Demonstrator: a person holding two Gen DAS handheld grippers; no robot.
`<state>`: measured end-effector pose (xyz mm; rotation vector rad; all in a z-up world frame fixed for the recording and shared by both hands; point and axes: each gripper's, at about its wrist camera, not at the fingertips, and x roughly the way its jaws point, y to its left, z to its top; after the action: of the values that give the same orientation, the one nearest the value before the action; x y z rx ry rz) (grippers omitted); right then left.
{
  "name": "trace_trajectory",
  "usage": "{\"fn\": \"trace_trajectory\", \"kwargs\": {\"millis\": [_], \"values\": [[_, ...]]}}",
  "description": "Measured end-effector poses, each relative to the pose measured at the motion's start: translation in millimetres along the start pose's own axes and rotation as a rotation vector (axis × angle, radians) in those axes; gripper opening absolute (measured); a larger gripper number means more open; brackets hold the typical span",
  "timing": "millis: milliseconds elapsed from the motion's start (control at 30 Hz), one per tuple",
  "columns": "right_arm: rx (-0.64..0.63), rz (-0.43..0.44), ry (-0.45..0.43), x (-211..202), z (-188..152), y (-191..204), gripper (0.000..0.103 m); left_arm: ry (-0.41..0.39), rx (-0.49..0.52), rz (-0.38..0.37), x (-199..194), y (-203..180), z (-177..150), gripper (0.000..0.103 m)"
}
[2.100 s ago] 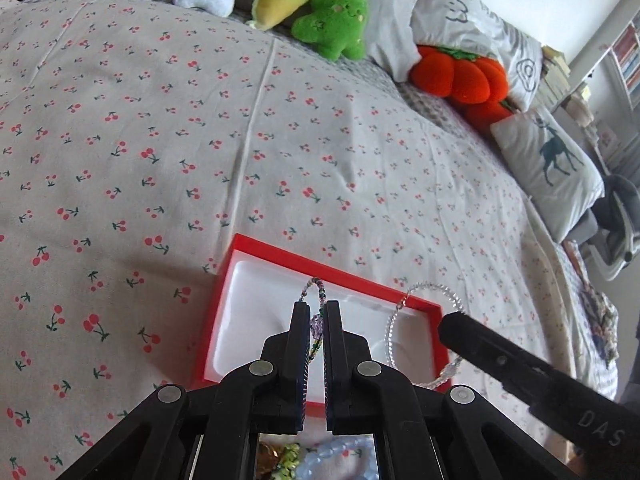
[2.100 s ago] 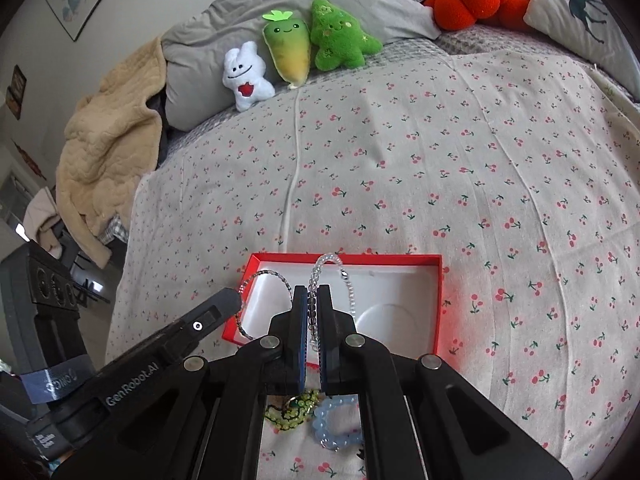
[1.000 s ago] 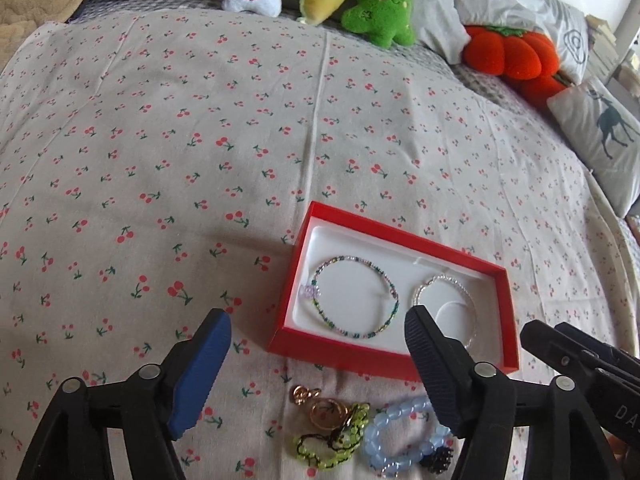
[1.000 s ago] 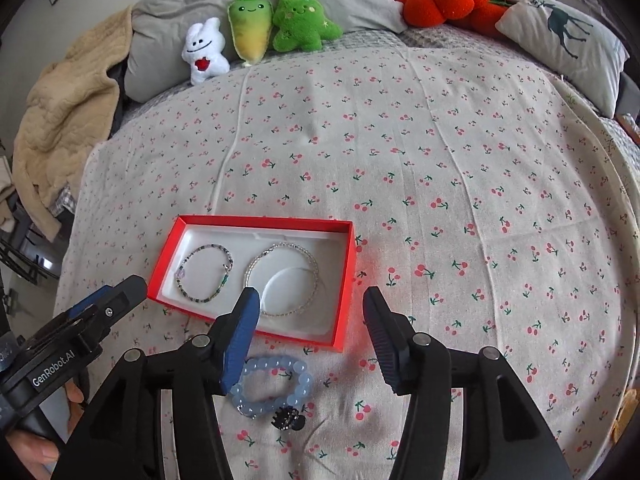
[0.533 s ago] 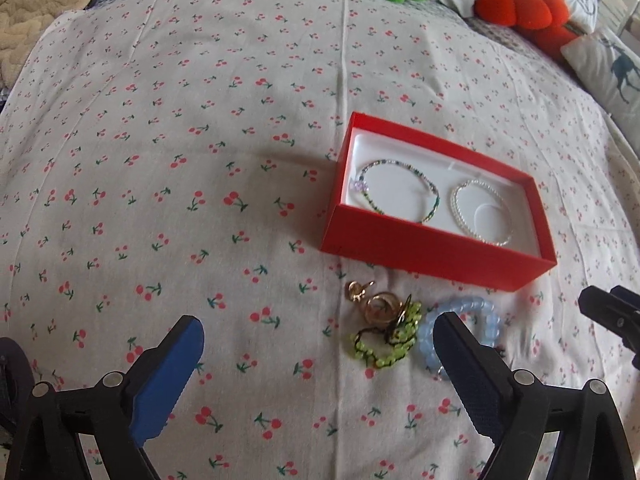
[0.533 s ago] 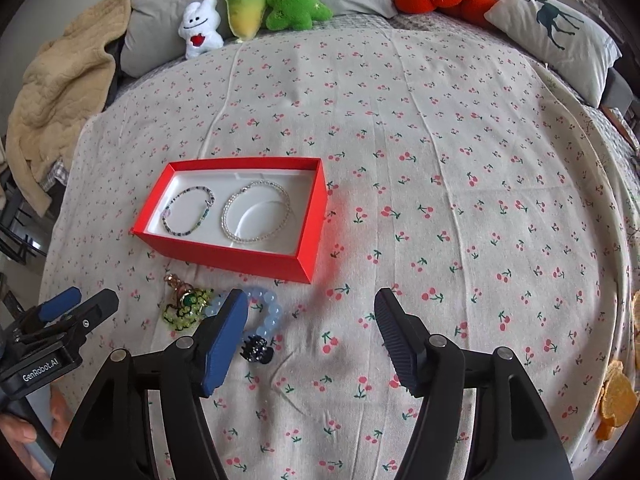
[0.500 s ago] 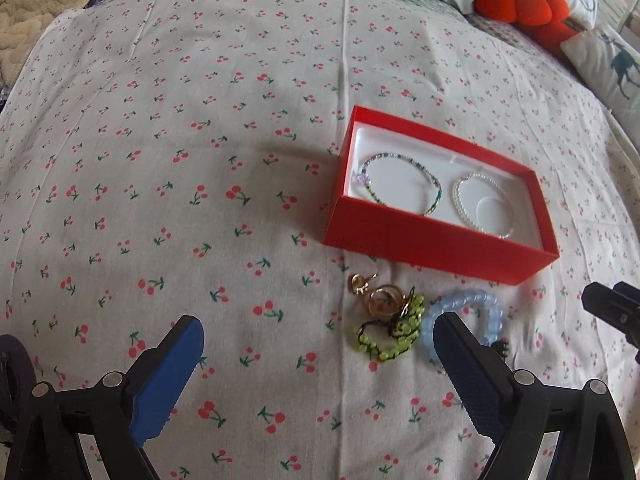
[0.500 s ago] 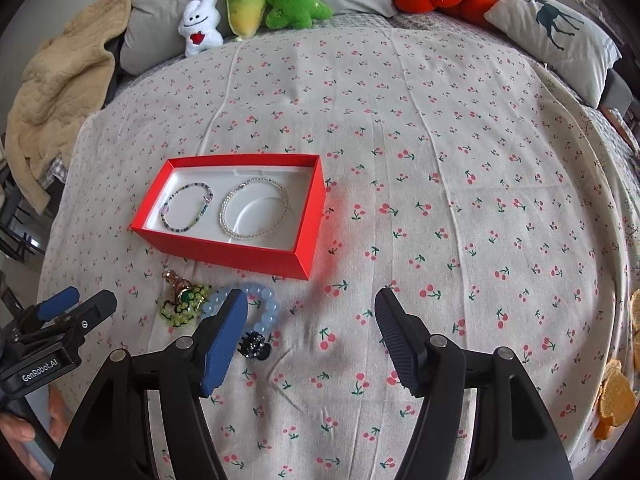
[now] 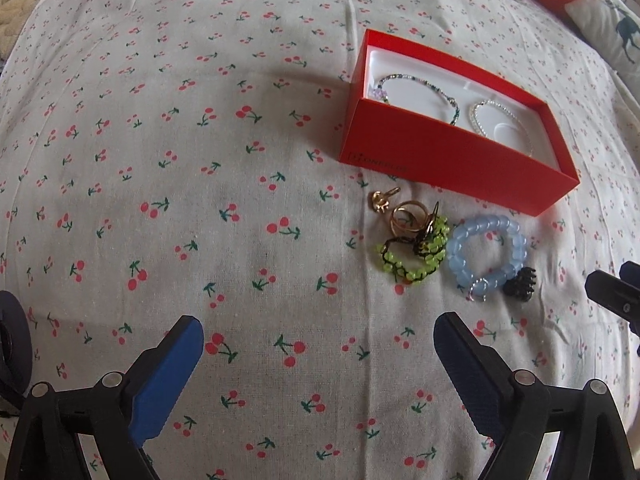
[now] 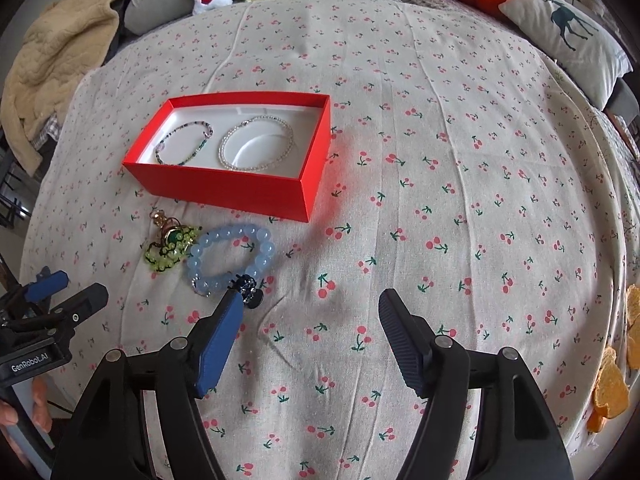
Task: Organize jewelry
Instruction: 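Withdraw both tools from the red box back toward the jewelry pile, then grasp the green beaded bracelet with the left tool while the right grasps the light blue bead bracelet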
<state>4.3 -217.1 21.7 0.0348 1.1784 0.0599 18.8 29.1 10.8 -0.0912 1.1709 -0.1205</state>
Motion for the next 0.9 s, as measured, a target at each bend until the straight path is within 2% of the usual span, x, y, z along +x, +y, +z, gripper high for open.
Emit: {"fn": "trace_trajectory", "kwargs": {"millis": [200,567,767,833,900], "values": [[0.004,0.002,0.045,17,-2,2,0.073,0.040,-0.039,-0.023,15,7,0,0.096],[0.052,0.017,0.088,39,2,-3,0.073,0.068,-0.202,-0.154,32,27,6,0.093],[0.051,0.019,0.096,47,6,-2,0.073,0.062,-0.220,-0.205,33,26,14,0.075],[0.048,0.019,0.098,49,8,-1,0.073,0.067,-0.219,-0.229,35,21,17,0.062],[0.046,0.019,0.099,49,8,-1,0.073,0.073,-0.204,-0.234,38,13,22,0.054]]}}
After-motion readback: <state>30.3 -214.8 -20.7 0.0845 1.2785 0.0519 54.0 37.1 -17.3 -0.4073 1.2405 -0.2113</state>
